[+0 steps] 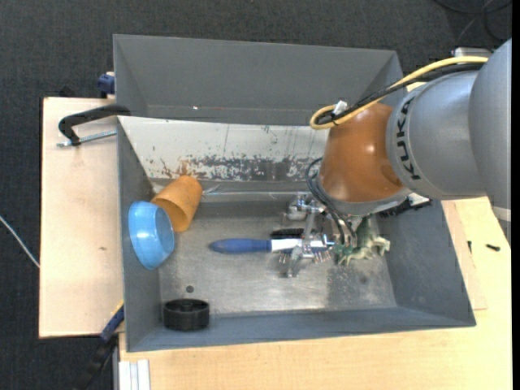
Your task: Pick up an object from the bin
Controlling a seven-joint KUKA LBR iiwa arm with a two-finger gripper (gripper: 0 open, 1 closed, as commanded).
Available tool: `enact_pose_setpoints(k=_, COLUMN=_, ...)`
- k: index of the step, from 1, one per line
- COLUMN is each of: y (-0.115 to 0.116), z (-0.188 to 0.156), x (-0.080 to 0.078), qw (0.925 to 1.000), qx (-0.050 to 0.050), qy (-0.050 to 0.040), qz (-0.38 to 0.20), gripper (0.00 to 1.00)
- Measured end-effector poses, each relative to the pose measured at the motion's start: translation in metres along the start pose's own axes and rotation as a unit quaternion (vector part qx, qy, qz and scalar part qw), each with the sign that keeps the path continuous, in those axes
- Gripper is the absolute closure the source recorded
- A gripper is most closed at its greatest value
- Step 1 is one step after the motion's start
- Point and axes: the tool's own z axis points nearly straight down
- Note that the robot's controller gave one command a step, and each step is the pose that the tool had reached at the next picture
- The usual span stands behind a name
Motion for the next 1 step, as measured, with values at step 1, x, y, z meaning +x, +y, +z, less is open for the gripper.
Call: enact_pose_setpoints(k=1, y=0.0006, z=-0.0010, x=-0.0008, qw=1.0000, qx=0.000, qy=-0.0002, qz=0.000, gripper=0.00)
